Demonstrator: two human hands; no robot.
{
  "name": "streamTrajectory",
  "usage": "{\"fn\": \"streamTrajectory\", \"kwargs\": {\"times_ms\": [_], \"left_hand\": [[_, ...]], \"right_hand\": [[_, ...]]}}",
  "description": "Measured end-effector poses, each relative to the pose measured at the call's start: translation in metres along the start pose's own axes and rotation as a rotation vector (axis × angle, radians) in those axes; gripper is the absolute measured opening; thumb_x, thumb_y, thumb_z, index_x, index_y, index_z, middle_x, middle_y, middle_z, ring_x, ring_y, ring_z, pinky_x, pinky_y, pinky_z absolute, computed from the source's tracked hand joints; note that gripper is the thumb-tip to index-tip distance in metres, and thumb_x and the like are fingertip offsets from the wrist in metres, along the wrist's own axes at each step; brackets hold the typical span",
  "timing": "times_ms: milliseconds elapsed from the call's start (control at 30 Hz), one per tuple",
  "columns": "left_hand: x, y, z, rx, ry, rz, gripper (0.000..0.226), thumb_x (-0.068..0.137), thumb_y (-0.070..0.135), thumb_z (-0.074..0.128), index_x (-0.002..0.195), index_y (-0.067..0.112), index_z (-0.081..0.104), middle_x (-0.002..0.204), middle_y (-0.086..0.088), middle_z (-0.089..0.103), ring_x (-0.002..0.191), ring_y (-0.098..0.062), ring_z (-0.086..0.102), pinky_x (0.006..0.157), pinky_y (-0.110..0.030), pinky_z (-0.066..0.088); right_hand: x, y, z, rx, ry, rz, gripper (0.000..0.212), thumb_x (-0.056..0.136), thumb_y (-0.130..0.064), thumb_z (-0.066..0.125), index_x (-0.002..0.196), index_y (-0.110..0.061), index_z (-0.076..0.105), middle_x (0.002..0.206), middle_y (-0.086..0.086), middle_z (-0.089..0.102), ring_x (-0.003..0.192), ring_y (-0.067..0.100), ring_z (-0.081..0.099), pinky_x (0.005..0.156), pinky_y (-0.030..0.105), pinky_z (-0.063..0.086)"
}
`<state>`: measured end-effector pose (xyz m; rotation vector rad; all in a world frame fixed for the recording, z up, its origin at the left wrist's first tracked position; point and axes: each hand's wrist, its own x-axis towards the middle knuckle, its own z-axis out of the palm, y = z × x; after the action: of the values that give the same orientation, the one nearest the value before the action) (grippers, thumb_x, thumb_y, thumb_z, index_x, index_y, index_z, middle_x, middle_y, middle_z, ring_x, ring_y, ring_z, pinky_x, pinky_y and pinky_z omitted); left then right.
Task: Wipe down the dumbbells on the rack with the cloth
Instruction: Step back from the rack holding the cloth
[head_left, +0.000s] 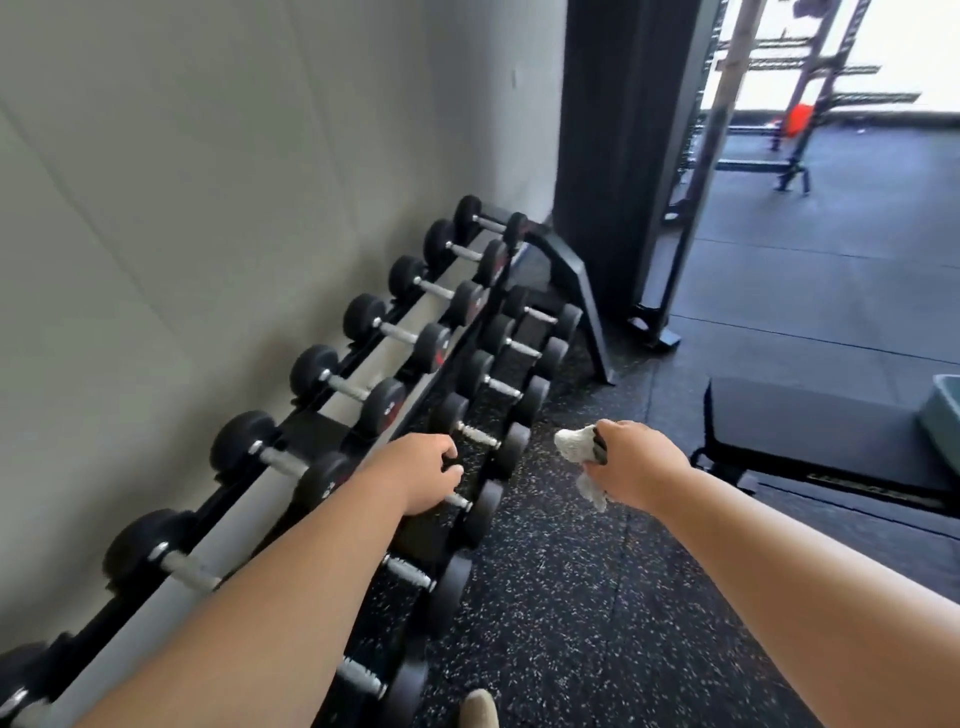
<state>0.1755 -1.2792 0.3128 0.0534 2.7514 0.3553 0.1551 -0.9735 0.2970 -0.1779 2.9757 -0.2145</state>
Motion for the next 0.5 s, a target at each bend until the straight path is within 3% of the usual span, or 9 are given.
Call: {"fn": "streamTrajectory", "kwargs": {"times_ms": [333, 500], "left_hand": [[0.182, 0.056, -0.035, 0.156, -0.078, 0.298, 0.032, 0.1, 0.057, 0.051, 0.12, 0.037, 0.064, 0.109, 0.015, 0.069, 0.101, -0.015, 0.065, 0.093, -0.04, 0.056], [0.241, 0.109, -0.03, 0.229, -0.121, 0.436, 0.038, 0.101, 0.059, 0.049, 0.128, 0.037, 0.062, 0.115, 0.014, 0.068, 0.102, -0.014, 0.065, 0.093, -0.042, 0.057]], "right_hand": [[0.073, 0.071, -0.017, 0.064, 0.013, 0.32, 0.023, 0.094, -0.048, 0.062, 0.099, -0.029, 0.05, 0.092, -0.008, 0.061, 0.081, 0.017, 0.06, 0.064, 0.036, 0.055], [0.071, 0.118, -0.01, 0.098, -0.015, 0.467, 0.02, 0.092, -0.043, 0.063, 0.096, -0.03, 0.049, 0.094, -0.007, 0.061, 0.083, 0.022, 0.059, 0.064, 0.035, 0.05]]}}
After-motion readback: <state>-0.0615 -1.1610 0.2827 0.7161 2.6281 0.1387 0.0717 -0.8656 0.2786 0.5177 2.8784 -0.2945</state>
